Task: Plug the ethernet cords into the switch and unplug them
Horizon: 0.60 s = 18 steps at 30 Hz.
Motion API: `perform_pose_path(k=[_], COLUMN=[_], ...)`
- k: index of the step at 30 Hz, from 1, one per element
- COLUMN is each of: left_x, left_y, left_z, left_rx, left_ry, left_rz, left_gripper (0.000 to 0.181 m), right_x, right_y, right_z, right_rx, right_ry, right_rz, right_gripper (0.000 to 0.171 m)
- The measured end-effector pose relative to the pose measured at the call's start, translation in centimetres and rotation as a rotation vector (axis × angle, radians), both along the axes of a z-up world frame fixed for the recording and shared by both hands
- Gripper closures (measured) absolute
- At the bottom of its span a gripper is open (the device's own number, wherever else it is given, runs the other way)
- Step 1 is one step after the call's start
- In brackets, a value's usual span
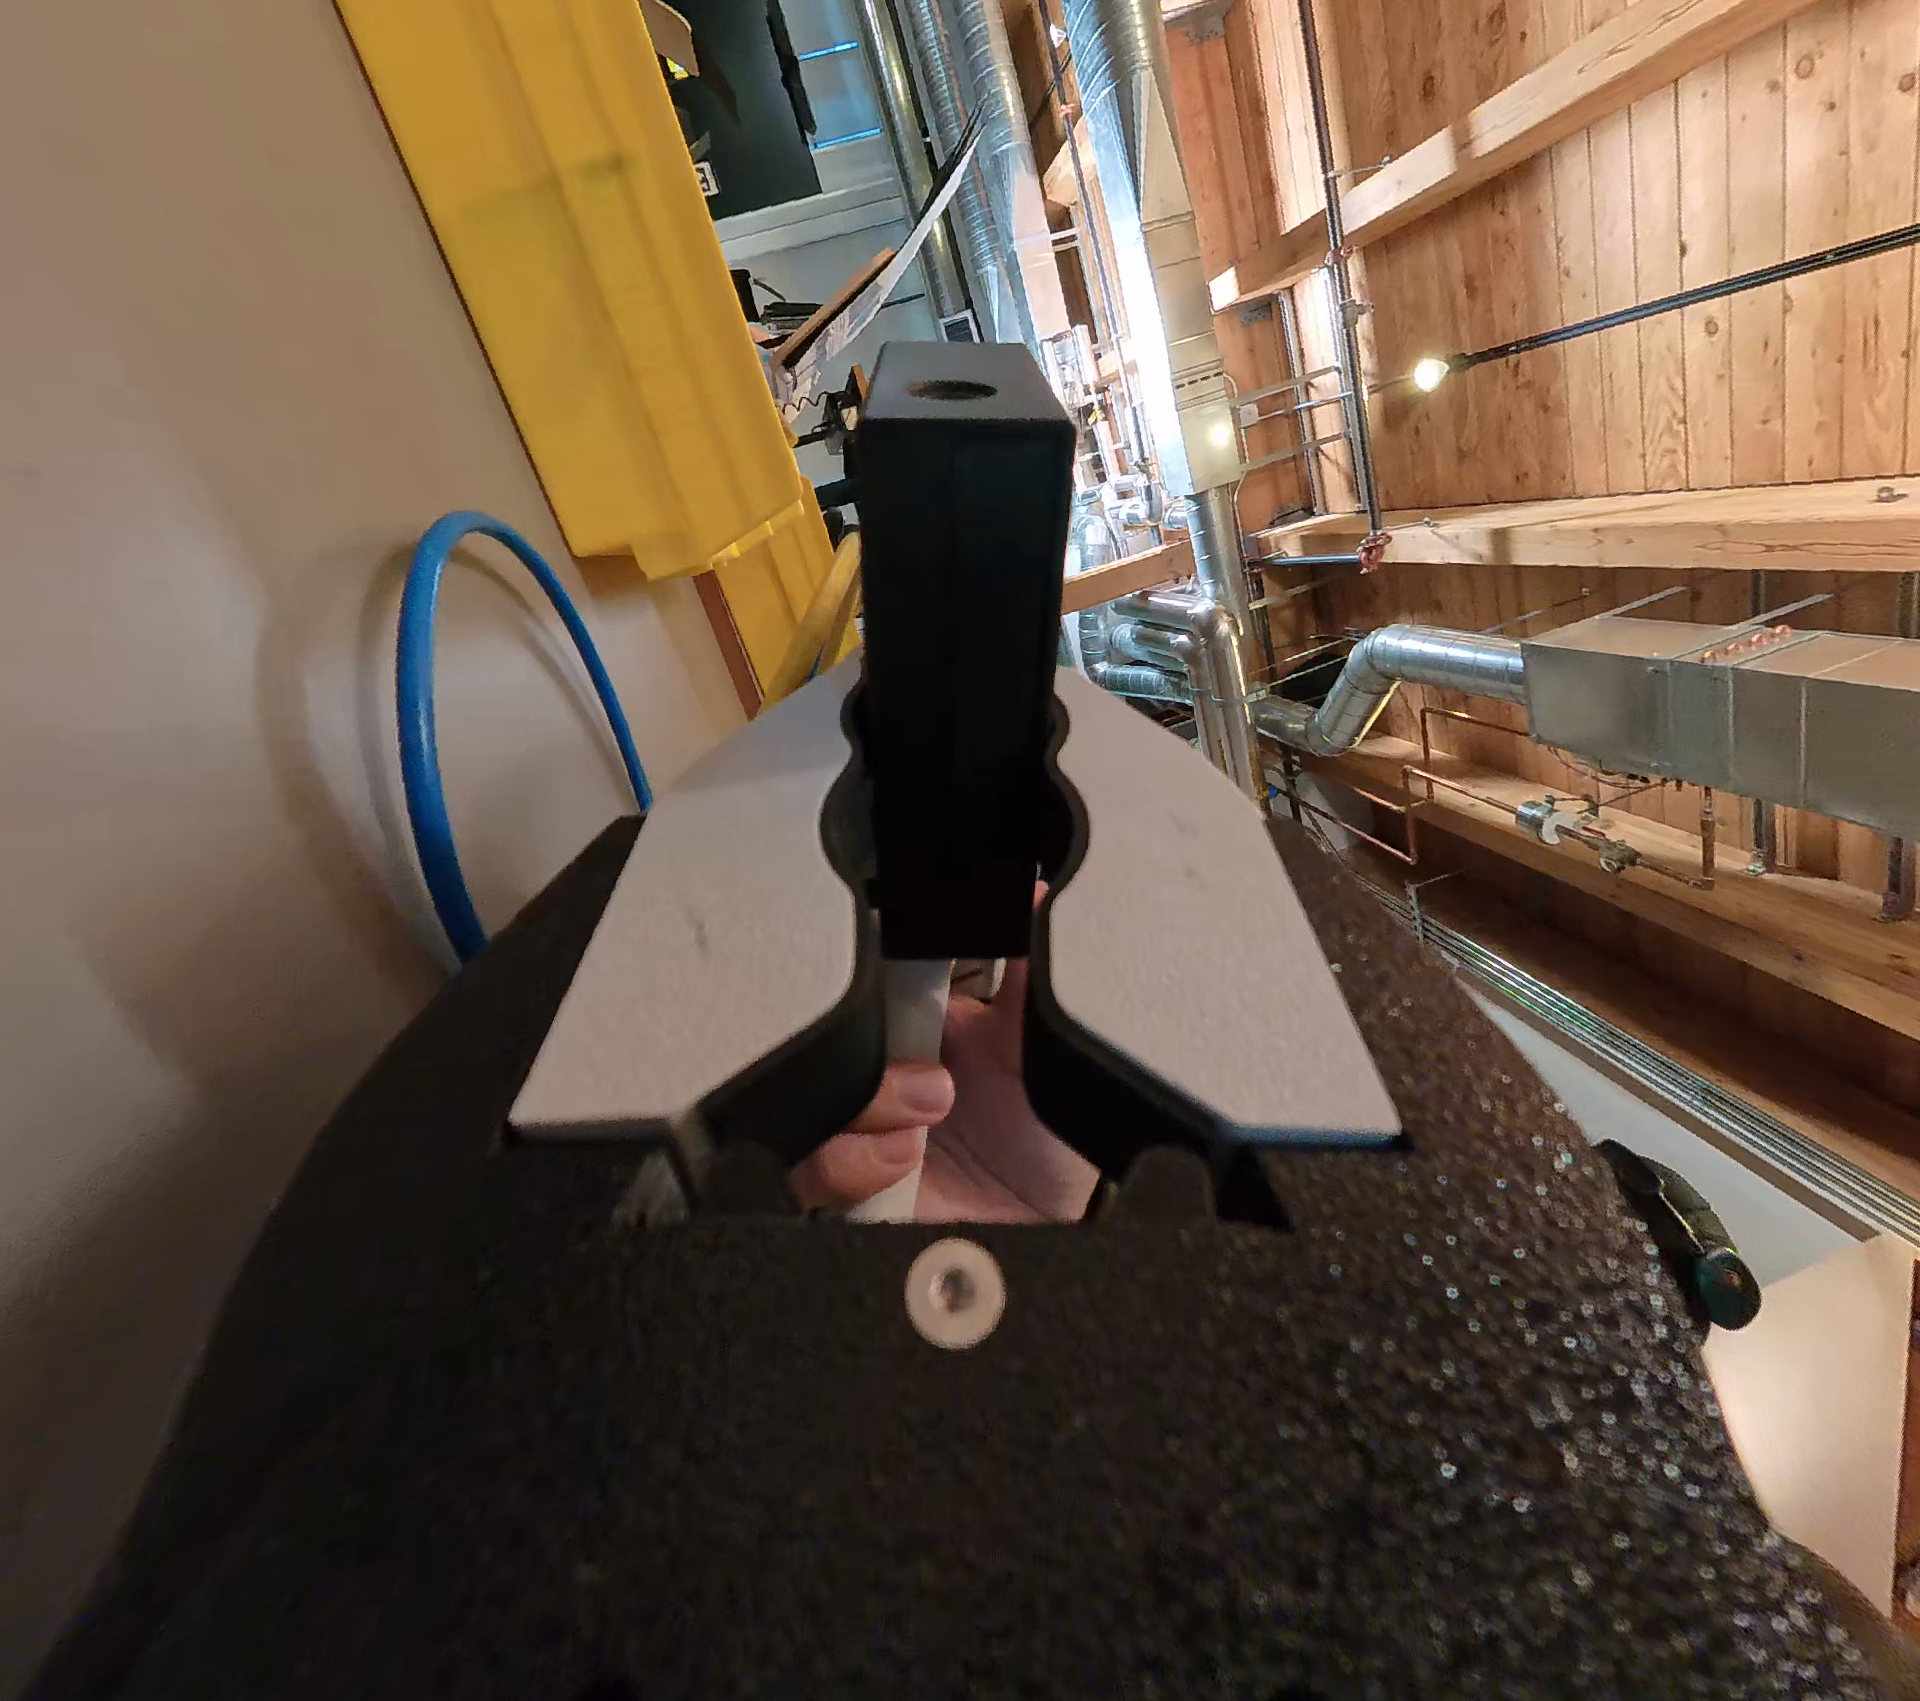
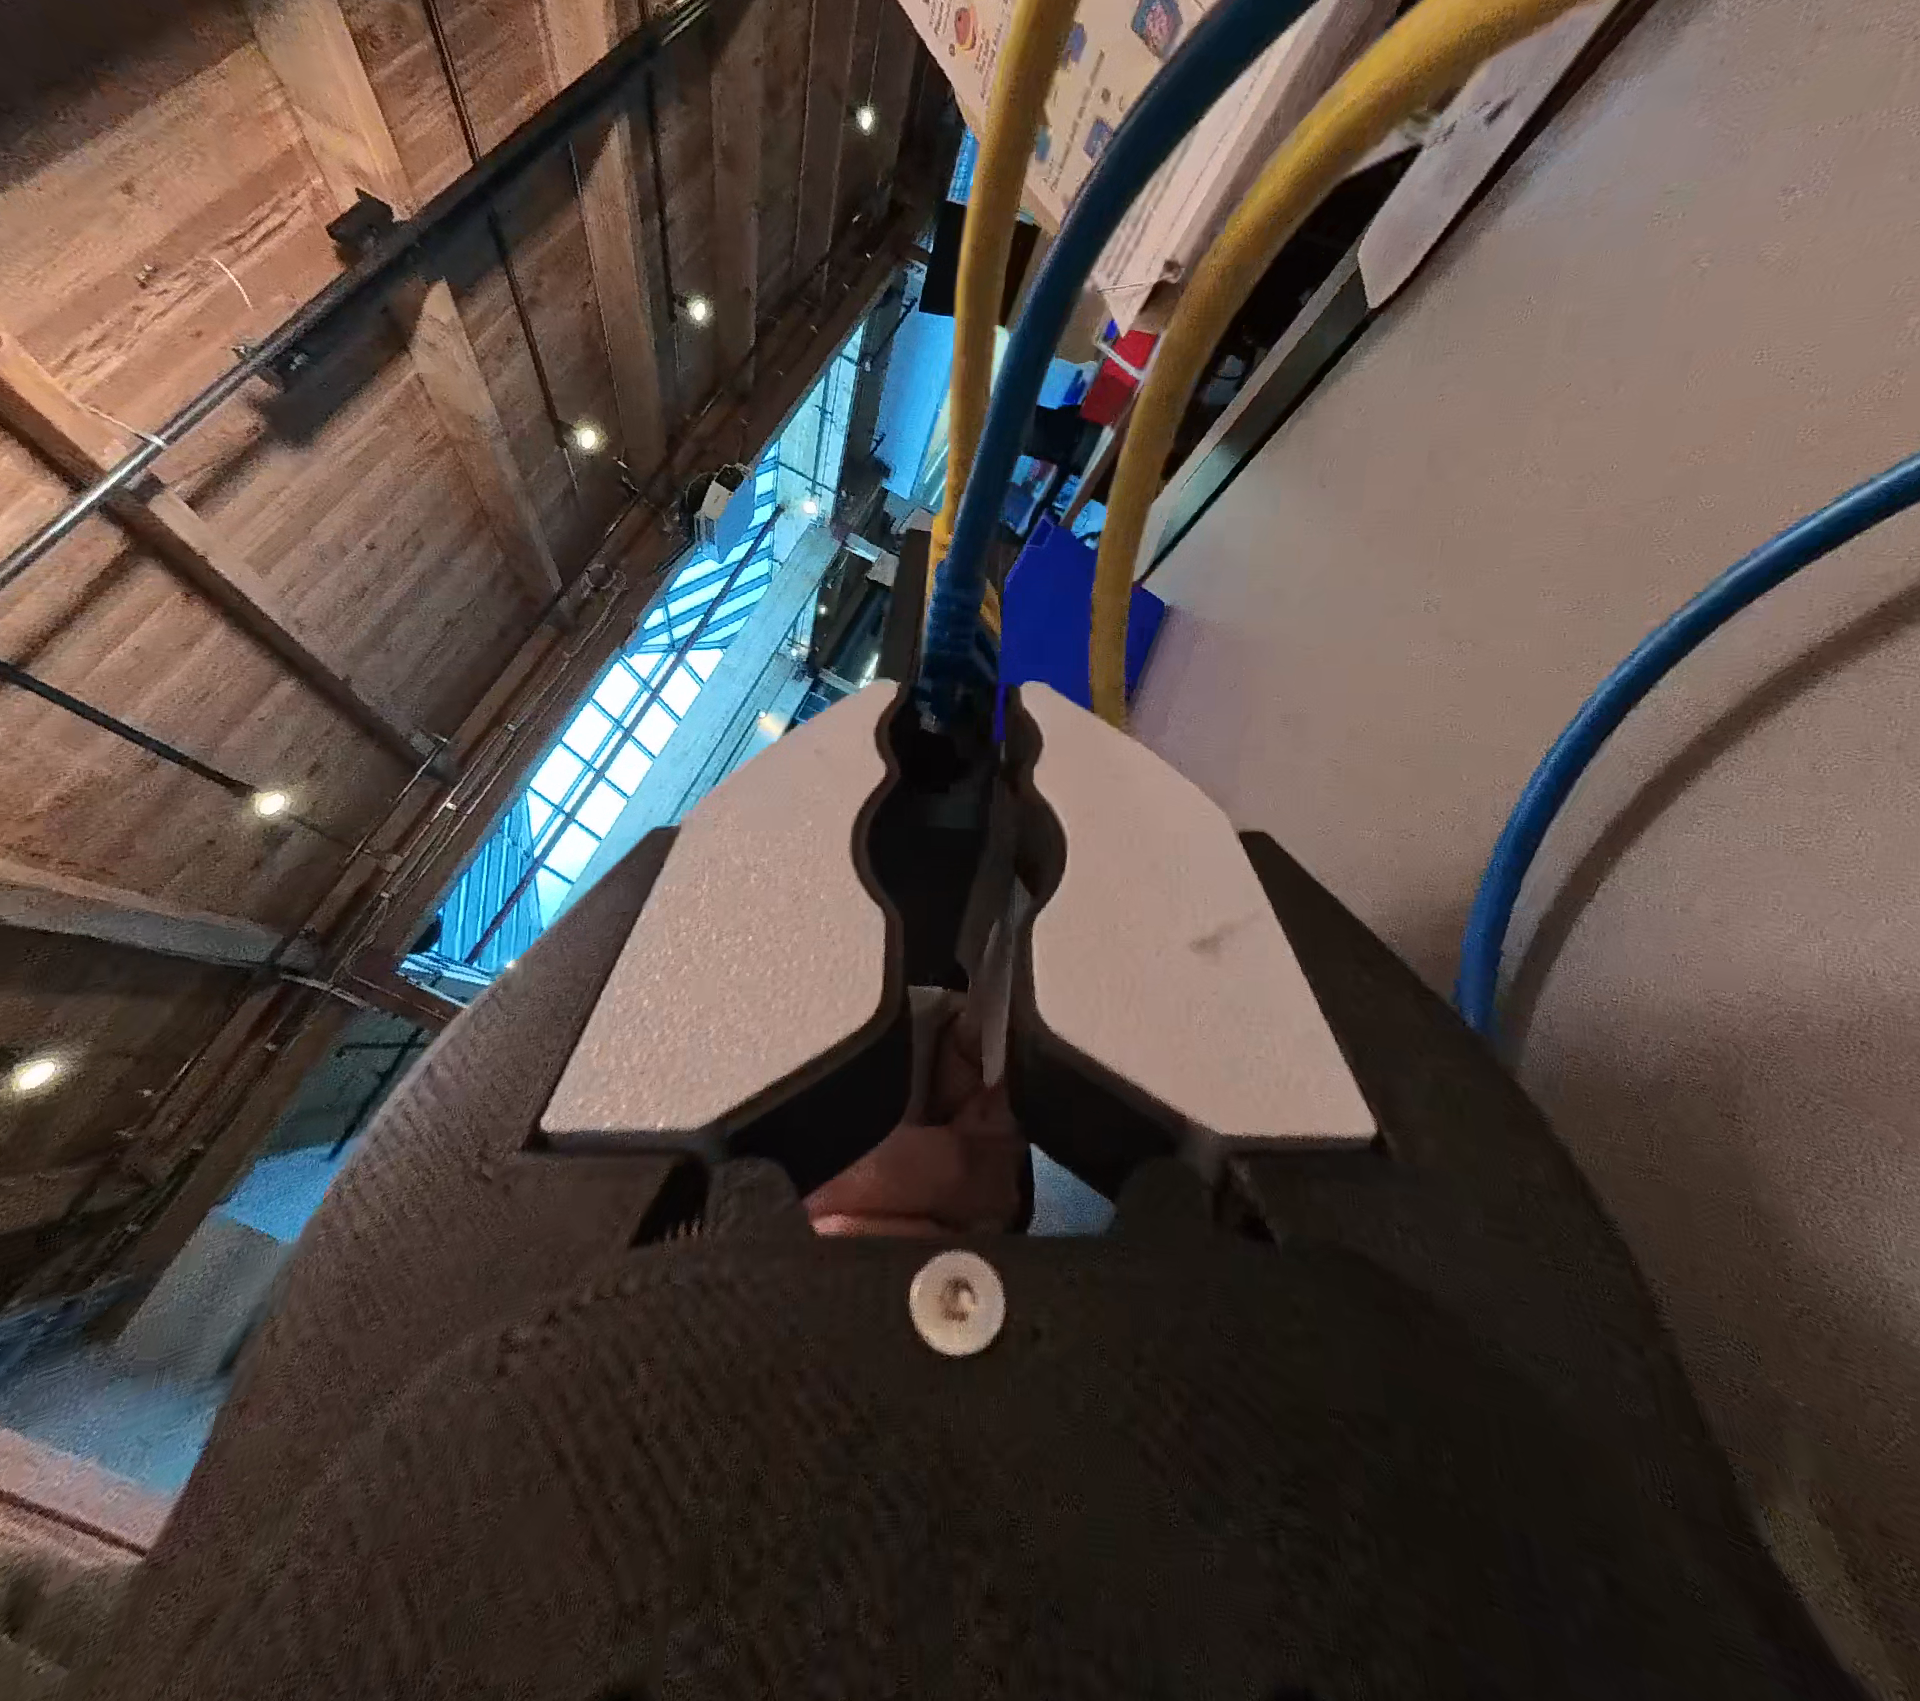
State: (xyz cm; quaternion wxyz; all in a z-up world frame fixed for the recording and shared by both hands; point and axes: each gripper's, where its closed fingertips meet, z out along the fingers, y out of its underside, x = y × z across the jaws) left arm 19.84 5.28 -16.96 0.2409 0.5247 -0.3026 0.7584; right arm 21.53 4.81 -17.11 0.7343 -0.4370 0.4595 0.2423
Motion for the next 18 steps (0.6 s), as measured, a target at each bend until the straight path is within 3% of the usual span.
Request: perform_pose_path(k=[2,6,18], left_x=[-0.02,0.01,-0.06], left_y=[-0.02,-0.04,-0.03], left_z=[0.05,-0.09,-0.03], left_rx=[-0.002,0.006,0.038], left_ry=[-0.004,-0.006,-0.024], left_rz=[-0.002,-0.005,-0.009], left_gripper=[0.155,0.155,0.155], right_x=[0.09,-0.09,0.05], right_y=[-0.04,0.01,0.24], right_z=[-0.25,0.01,0.15], right_rx=[0.008,0.033,-0.004], right_ry=[0.015,0.013,0.013], right_rz=[-0.011,-0.030,-0.008], right_gripper=[0.148,0.157,0.157])
